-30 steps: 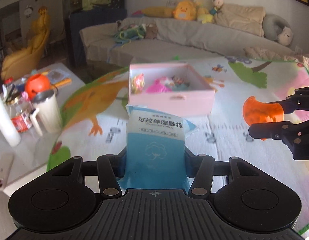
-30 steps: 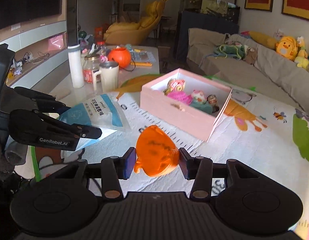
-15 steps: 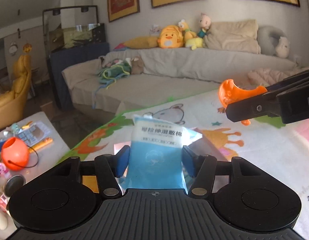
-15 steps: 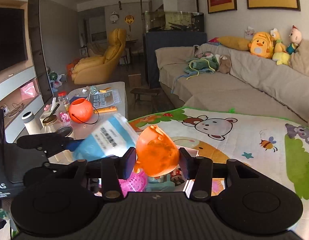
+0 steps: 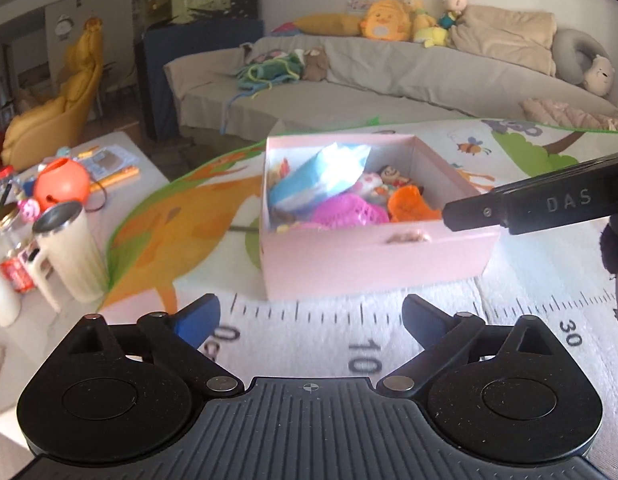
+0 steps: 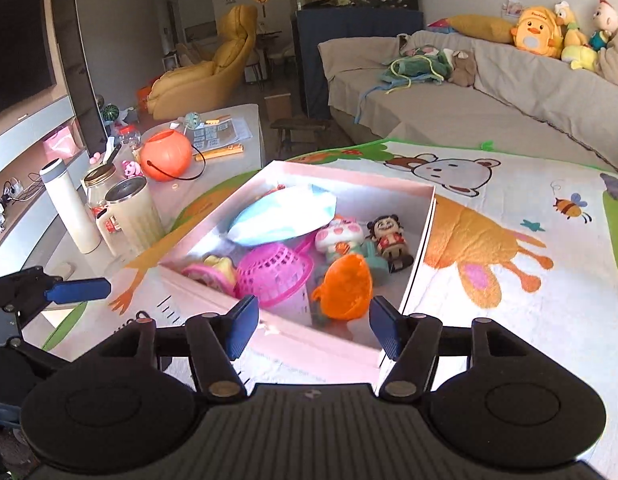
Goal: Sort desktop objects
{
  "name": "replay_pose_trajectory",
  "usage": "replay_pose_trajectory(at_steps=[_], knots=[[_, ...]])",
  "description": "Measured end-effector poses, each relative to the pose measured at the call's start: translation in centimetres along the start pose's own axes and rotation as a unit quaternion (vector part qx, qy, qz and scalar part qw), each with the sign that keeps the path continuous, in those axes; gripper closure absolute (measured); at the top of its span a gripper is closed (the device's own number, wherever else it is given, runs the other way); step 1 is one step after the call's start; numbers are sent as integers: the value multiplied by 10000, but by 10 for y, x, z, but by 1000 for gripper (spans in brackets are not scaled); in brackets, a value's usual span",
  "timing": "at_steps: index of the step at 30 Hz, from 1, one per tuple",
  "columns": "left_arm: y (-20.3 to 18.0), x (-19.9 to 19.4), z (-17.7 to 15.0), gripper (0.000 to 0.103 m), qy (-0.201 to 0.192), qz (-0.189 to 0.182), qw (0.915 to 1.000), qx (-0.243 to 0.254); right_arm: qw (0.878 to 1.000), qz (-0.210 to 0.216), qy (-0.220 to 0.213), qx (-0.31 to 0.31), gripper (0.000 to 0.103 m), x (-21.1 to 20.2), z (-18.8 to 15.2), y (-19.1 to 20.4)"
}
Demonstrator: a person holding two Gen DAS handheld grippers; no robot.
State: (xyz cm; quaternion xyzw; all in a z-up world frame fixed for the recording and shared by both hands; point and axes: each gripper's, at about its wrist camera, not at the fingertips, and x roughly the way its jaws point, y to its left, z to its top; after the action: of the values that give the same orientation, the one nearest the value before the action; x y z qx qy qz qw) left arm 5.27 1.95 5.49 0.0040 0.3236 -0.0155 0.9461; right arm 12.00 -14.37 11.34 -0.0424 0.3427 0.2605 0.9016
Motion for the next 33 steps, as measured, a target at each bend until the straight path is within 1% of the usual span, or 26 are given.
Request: replay_pose_trajectory(at_steps=[1, 3, 4, 6, 7, 9, 11, 12, 13, 15, 18, 20, 33], knots=[[0, -1, -10, 0, 106, 71, 9998, -131, 10000, 9, -6, 99, 34, -4, -8, 2], [0, -3, -27, 0, 340, 149, 9985, -406, 9996, 9, 10, 289, 18, -14, -30, 6], [3, -4, -35, 0, 401, 149, 9977, -526, 9993, -55, 26, 362, 14, -19, -43, 9], [4, -6, -46, 0, 409, 185, 9969, -653, 9989, -237, 111, 392, 1, -24, -65, 13], [4, -5, -50, 0, 371, 235, 9970, -644, 9984, -377, 197, 377, 0, -25, -80, 16], [2, -1, -51, 0, 320, 355, 9966, -671, 9969, -654, 285, 331, 0, -25, -100, 19], [-3, 3, -51, 0, 236, 572, 9956, -698, 9942, -970, 366, 269, 0, -20, -112, 20], [-5, 6, -49, 0, 237, 671, 9948, -725, 9930, -1095, 377, 242, 0, -17, -114, 20], [-7, 9, -46, 0, 251, 764, 9942, -710, 9927, -1148, 279, 237, 0, -15, -117, 17], [-9, 12, -44, 0, 300, 816, 9944, -606, 9925, -1152, 233, 333, 0, -13, -115, 12], [-8, 11, -46, 0, 273, 804, 9944, -629, 9906, -1325, 80, 334, 0, -12, -117, 13], [-8, 9, -48, 0, 245, 798, 9944, -652, 9908, -1313, -40, 320, 0, -14, -122, 14], [-8, 9, -49, 0, 244, 813, 9943, -645, 9908, -1312, -33, 324, 0, -14, -120, 13]])
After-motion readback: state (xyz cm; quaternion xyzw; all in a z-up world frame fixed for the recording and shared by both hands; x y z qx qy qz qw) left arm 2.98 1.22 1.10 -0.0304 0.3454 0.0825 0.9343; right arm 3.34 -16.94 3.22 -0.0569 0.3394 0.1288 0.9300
